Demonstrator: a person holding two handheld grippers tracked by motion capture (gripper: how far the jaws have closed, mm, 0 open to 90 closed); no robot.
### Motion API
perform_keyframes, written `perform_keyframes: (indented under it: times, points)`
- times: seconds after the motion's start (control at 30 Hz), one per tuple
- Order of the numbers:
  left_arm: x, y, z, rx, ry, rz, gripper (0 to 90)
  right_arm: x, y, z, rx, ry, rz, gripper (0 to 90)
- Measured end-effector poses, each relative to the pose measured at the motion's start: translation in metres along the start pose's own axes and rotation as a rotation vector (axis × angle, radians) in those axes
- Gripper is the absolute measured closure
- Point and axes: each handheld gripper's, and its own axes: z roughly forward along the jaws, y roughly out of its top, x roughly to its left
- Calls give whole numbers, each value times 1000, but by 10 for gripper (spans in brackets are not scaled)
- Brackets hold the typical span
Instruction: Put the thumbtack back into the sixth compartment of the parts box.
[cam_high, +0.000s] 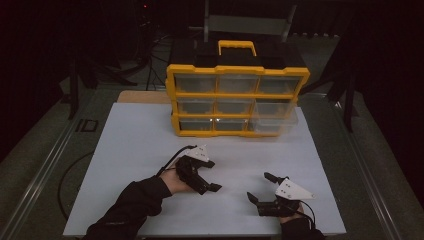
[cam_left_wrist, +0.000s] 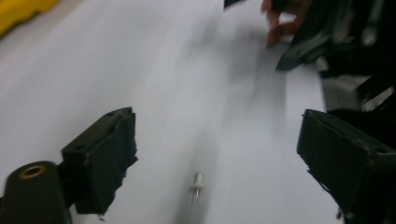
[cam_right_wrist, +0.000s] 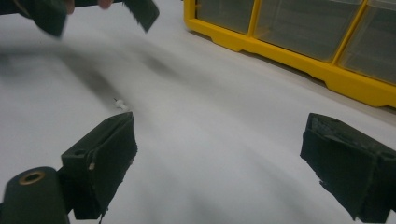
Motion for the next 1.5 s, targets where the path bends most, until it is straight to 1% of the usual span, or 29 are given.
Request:
perform_keyframes:
  times: [0.03,0.07,0.1,0.17,0.2,0.27,0.3,0.33,0.37,0.4,0.43,0.5,0.57,0.6,0.63,0.67,0.7,0.73,0.8,0.87,0.9,0.93,1.1,1.2,1.27,1.33,1.4,1.47,1.5]
  points:
    - [0,-2,2,9,-7,5,163,0,0,0,2,0,3,100]
    - [-1,-3,4,16,3,7,164,0,0,0,2,1,2,100]
    - [-1,-5,5,20,-5,8,180,0,0,0,3,1,2,100]
    - [-2,-7,8,25,-6,17,246,0,0,0,3,1,2,100]
    - [-3,-9,10,32,-9,21,302,0,0,0,3,1,2,101]
    - [-3,-12,16,55,-4,20,347,0,0,0,1,3,2,100]
    - [-3,-13,18,68,5,19,390,0,-1,1,2,2,2,100]
    - [-2,-14,20,80,9,17,395,0,-1,1,2,3,2,100]
    - [-2,-15,22,88,10,19,426,0,0,1,2,3,3,100]
    - [-1,-16,24,98,28,19,438,0,0,1,3,2,2,100]
    - [0,-16,25,105,25,23,458,0,0,0,3,2,1,100]
    - [0,-17,28,130,51,33,495,0,0,1,2,2,3,101]
    - [2,-19,30,147,51,41,551,0,0,0,4,1,3,100]
    - [2,-19,32,158,50,43,563,0,0,0,5,1,2,100]
    - [2,-20,33,169,48,44,602,1,0,0,4,0,1,100]
    - [2,-21,35,179,54,49,618,1,0,0,3,0,2,100]
    - [2,-22,36,188,51,56,633,1,0,0,2,0,3,100]
    - [2,-22,36,186,57,58,655,0,0,0,2,0,0,100]
    - [2,-21,36,197,57,61,716,0,0,0,5,0,3,101]
    - [1,-21,36,206,55,74,795,0,0,0,5,1,1,101]
    - [1,-21,36,213,56,77,816,0,0,0,6,0,2,100]
    - [0,-20,36,218,46,77,833,1,0,0,5,1,2,100]
    - [1,-18,36,227,34,77,842,0,0,0,5,0,4,100]
    - [3,-12,33,212,37,72,842,0,0,0,3,0,1,100]
    - [5,-6,28,185,34,58,843,1,0,0,3,0,3,100]
    - [7,3,22,167,42,58,842,0,0,0,2,0,2,100]
    - [9,13,17,140,41,49,843,0,0,0,0,0,0,100]
    - [11,25,11,127,48,65,843,0,0,-1,0,0,1,100]
    - [12,32,9,118,55,63,843,0,0,-1,-1,1,1,100]
